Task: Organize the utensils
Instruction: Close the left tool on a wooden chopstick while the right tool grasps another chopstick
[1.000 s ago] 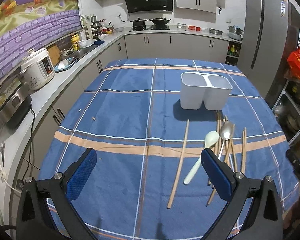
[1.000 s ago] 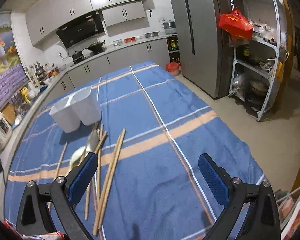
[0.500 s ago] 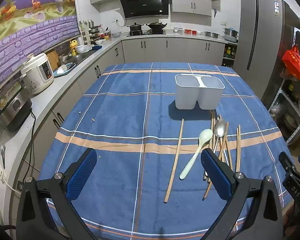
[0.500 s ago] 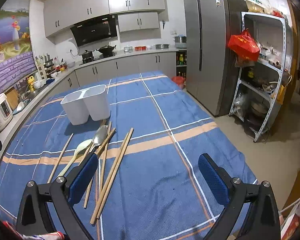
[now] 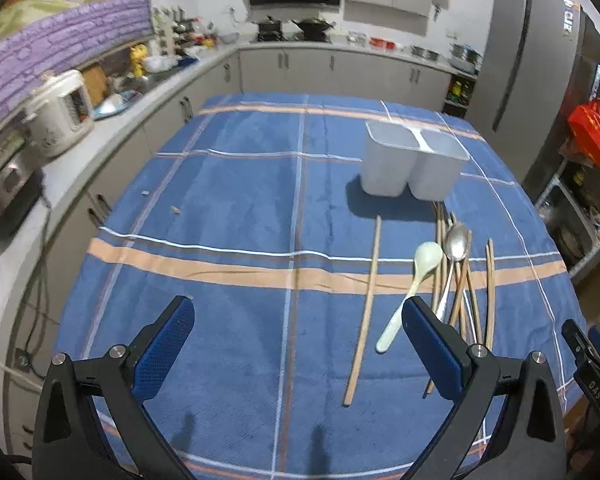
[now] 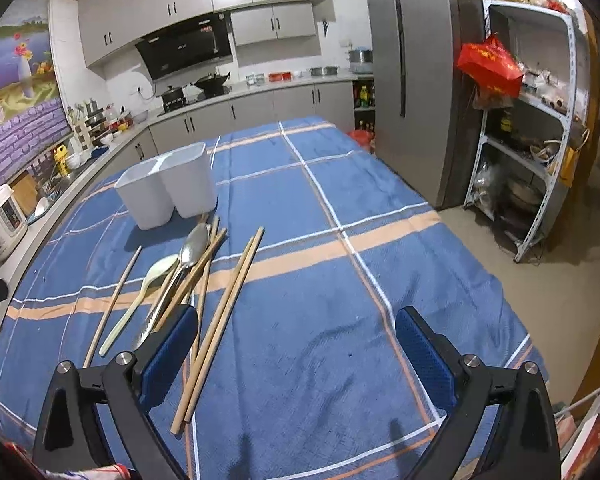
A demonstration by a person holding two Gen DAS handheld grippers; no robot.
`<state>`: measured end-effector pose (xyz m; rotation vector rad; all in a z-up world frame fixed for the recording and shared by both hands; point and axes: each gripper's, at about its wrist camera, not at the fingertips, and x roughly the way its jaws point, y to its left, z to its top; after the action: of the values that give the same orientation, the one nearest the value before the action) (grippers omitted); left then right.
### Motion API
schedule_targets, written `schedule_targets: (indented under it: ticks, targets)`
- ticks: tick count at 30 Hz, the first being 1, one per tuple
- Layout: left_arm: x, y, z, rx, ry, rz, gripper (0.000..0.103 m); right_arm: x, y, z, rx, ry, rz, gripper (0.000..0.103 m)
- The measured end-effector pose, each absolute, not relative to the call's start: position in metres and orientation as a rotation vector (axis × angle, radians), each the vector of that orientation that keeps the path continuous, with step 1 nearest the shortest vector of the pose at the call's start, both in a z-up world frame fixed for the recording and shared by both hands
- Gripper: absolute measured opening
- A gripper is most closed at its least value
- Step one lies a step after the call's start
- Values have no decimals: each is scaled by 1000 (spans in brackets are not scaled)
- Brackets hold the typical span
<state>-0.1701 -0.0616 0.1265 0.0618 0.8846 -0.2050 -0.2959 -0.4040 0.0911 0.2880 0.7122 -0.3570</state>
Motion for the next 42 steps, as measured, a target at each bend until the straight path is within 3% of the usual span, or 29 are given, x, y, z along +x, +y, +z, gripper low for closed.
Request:
schedule_targets:
  ticks: [3, 7, 9, 12, 14, 18, 22, 26, 29, 39, 42]
  targets:
    - [-152, -73, 114, 63, 929, -270, 98, -286, -405, 86, 316, 745, -313, 98]
    - [-121, -93, 92, 91, 1014, -324, 70, -261, -411, 76, 410, 818, -217, 88]
    - [-103, -104, 81, 100, 1051, -342, 67, -247, -416, 69, 457, 854, -183, 83]
    - [-81, -115, 68, 109, 1079, -356, 67, -221, -419, 58, 483, 915, -143, 68]
    - [-65, -124, 59, 111, 1104, -376, 62, -203, -419, 50, 469, 952, -124, 51]
    - [-44, -144, 43, 129, 1144, -422, 47, -176, -421, 40, 434, 992, -124, 39]
    - [-30, -163, 29, 168, 1160, -459, 40, -155, -427, 32, 408, 1022, -143, 36]
    - [-24, -172, 21, 205, 1155, -467, 24, -142, -426, 27, 350, 1046, -171, 27]
    - [-21, -179, 19, 235, 1148, -479, 14, -136, -424, 28, 302, 1054, -195, 26]
    - [-15, -190, 20, 317, 1080, -452, 12, -112, -409, 24, 183, 1098, -234, 26]
    - [-12, -187, 21, 301, 1088, -455, 6, -107, -408, 24, 173, 1108, -234, 12]
